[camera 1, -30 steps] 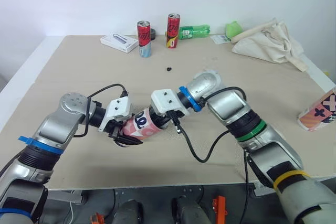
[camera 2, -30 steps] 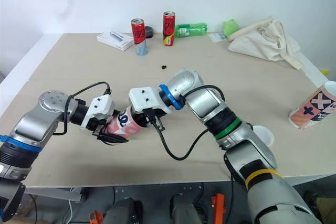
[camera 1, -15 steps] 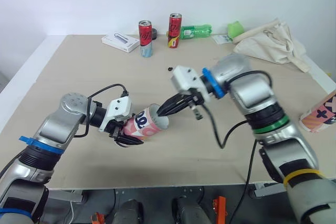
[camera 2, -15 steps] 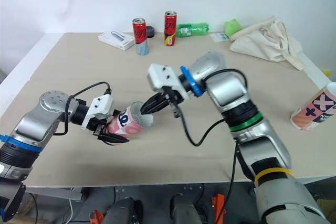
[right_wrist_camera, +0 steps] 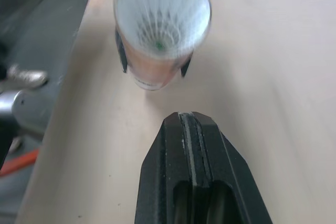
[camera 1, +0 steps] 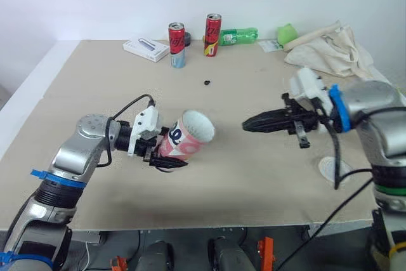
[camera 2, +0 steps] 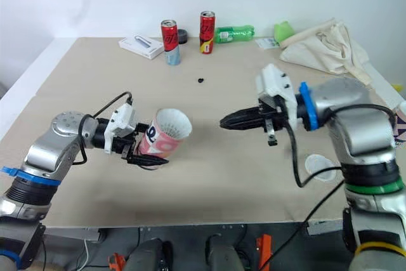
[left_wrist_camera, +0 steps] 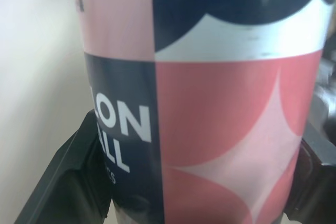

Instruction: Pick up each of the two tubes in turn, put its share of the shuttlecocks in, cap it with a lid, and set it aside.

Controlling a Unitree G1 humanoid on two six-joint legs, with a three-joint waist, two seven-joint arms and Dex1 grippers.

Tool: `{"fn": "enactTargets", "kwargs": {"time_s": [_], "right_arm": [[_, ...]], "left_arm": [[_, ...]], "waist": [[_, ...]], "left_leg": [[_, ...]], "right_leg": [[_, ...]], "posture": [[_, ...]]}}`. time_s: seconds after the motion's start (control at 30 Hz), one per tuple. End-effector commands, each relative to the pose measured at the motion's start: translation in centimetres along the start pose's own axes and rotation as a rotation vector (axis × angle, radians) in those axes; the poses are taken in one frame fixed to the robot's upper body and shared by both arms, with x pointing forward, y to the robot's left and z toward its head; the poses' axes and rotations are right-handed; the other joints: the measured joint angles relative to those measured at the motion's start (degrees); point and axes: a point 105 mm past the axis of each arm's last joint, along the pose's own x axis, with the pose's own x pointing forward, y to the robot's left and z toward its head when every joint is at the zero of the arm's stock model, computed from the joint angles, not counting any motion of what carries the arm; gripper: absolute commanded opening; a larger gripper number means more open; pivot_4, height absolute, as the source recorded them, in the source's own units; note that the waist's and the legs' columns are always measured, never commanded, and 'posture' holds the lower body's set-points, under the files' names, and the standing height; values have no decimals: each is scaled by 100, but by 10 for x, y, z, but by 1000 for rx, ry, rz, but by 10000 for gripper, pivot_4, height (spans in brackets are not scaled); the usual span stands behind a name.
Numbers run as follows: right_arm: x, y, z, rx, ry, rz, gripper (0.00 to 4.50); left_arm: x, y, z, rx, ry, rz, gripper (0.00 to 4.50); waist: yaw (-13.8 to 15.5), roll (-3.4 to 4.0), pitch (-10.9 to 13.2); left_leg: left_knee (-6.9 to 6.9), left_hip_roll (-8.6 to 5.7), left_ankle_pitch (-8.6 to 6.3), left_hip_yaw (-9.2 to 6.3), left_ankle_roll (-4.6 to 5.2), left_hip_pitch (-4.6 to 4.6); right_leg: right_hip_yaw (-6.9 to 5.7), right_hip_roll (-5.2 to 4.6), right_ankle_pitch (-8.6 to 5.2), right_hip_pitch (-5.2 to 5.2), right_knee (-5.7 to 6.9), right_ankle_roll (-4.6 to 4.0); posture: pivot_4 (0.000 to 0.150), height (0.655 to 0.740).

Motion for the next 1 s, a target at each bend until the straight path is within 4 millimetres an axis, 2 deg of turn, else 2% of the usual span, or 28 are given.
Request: {"fn": "enactTargets", "kwargs": {"time_s": [0.03,0.13,0.23,0.3,0.43,0.6,0.73,1.0], "right_arm": [[-21,3,8,-11,-17,-139,779],[-39,-3,-15,63,34,-311,779],[-53,0,-41,130,114,-409,779],[-61,6,-57,168,168,-441,779],[-73,14,-74,227,233,-479,779],[-85,21,-98,263,350,-509,779],[-88,26,-106,271,401,-509,779],[-105,27,-105,300,397,-583,779]], "left_arm": [[-1,1,22,53,-115,24,35265],[9,1,16,57,-161,33,35265],[22,7,7,56,-207,66,35265],[32,14,3,67,-243,109,35265],[52,24,-3,60,-326,158,35265],[72,22,-18,26,-354,155,35265],[79,15,-34,-5,-325,132,35265],[72,26,-63,-81,-313,248,35265]], "waist": [[6,0,0],[13,-1,0],[16,-1,0],[18,-3,1],[23,-4,2],[5,-5,3],[2,-5,3],[12,-7,2]], "left_leg": [[0,1,0,-5,0,2],[1,1,2,-15,-2,8],[4,-3,5,-5,-5,11],[9,-5,7,-2,-3,13],[11,-8,8,1,-1,20],[9,-4,8,5,-1,28],[9,-4,8,4,-1,31],[9,-6,8,4,-1,47]], "right_leg": [[-2,1,-2,3,2,-2],[-9,10,-3,13,1,-1],[-3,7,2,16,0,7],[2,6,-7,20,-1,40],[8,6,-3,27,-4,47],[19,18,-1,27,-4,49],[20,21,-1,29,-3,48],[19,17,1,47,-5,54]], "posture": [[1500,7400],[1500,7400],[1500,7400],[1500,7400],[1500,7400],[1500,7400],[1500,7400],[1500,7400]]}}
